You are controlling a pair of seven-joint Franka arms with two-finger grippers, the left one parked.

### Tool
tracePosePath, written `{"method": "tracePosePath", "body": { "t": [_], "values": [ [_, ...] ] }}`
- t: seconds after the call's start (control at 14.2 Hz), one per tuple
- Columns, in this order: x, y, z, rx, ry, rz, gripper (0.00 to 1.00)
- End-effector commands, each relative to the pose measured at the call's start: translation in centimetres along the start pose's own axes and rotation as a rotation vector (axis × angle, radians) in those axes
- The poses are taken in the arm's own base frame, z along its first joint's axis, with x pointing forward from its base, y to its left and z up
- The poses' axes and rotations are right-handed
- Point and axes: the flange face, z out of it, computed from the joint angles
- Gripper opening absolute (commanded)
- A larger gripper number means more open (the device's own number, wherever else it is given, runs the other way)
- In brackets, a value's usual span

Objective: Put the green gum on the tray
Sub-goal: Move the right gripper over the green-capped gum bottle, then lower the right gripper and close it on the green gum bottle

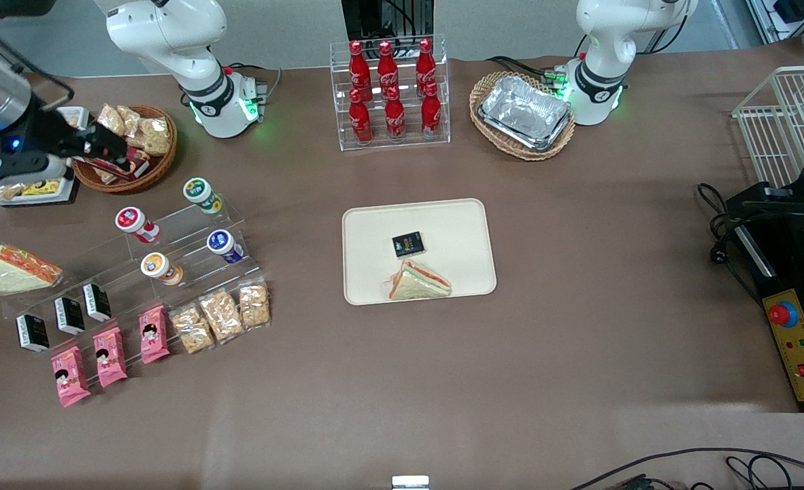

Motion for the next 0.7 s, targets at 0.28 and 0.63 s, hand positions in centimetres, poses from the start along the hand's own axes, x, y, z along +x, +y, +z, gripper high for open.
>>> {"method": "tracePosePath", "body": {
  "t": [0.28,0.63],
  "values": [
    [-7.0,-0.9,8.6,0.012,0.026,0.045,0.99],
    [-6.5,-0.9,14.3,0.009,0.009,0.077,0.98]
  ]
}}
